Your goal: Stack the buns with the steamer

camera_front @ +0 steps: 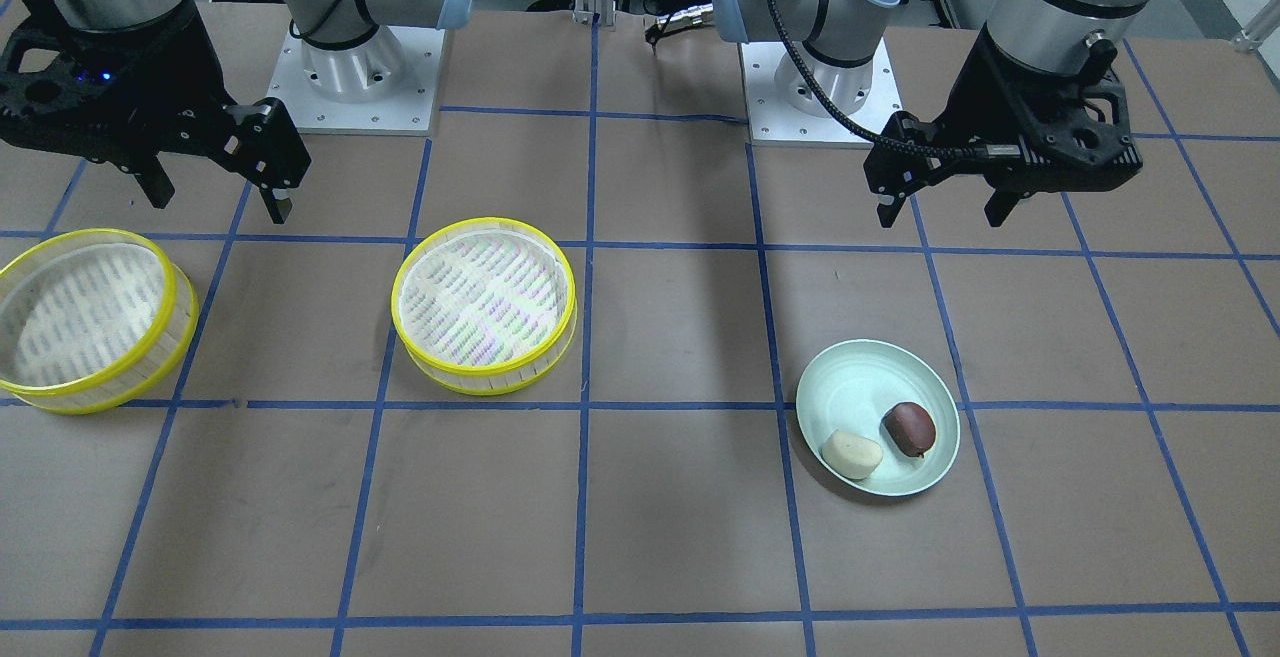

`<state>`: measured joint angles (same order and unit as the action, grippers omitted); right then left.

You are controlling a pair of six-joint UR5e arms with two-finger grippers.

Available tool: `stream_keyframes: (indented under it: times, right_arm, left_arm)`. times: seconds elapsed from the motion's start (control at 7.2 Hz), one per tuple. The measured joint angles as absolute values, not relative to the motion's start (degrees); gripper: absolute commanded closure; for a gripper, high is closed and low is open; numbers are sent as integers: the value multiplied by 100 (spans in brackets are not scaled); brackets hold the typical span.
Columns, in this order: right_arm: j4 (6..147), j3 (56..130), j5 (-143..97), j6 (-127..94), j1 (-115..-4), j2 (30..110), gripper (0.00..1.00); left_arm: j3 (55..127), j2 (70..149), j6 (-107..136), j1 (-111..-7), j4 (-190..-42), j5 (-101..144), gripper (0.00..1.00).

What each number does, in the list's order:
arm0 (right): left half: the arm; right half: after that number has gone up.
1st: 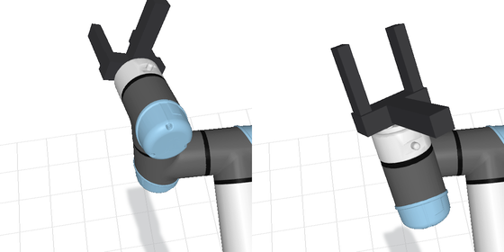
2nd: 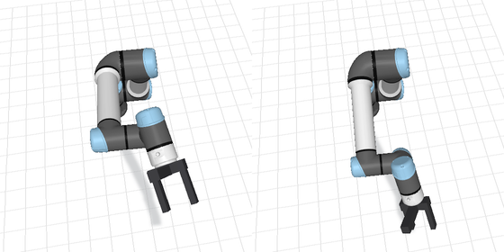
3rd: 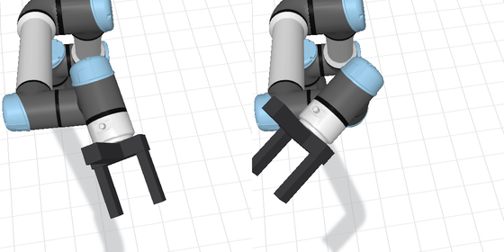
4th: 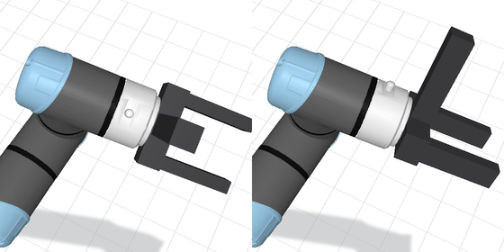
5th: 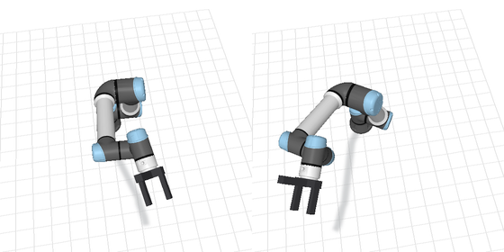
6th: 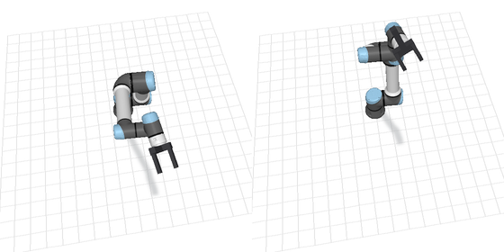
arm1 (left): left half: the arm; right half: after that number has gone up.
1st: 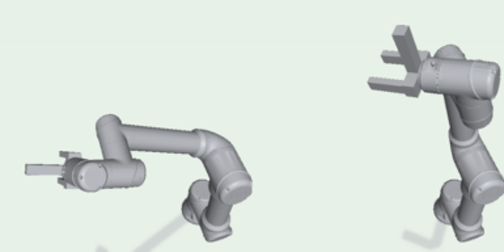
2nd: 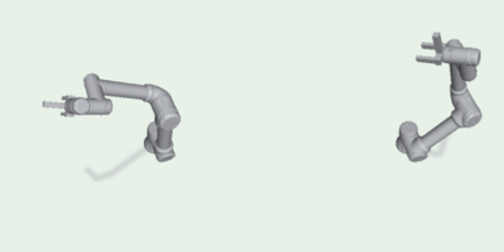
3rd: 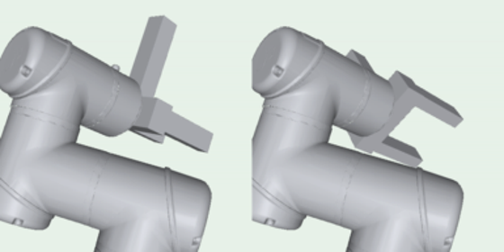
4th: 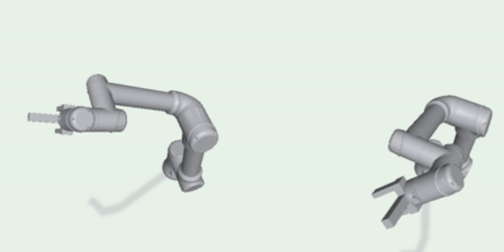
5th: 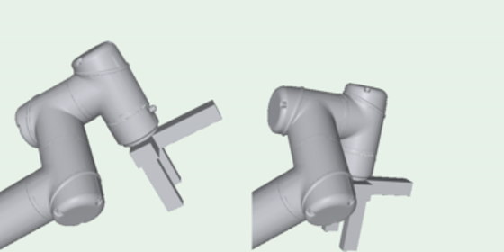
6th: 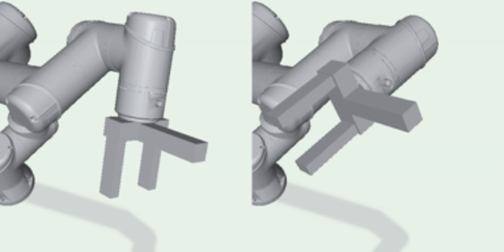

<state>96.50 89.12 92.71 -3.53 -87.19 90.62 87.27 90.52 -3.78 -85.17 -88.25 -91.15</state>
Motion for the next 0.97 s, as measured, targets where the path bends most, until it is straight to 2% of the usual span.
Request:
stream_keyframes:
  times: [0.56, 0.83, 0.97]
  right_arm:
    - [9610, 8916, 9297, -381, -8618, 9057, 0]
    - [9494, 8940, 9349, 219, -8007, 9059, 0]
    - [9425, 8973, 9350, 1199, -7437, 9051, 0]
  left_arm:
    - [8748, 9051, -378, -8517, -8839, -9110, 0]
    - [8830, 9051, -436, -8499, -8843, -9105, 0]
    - [8873, 9125, -697, -8459, -8712, -9105, 0]
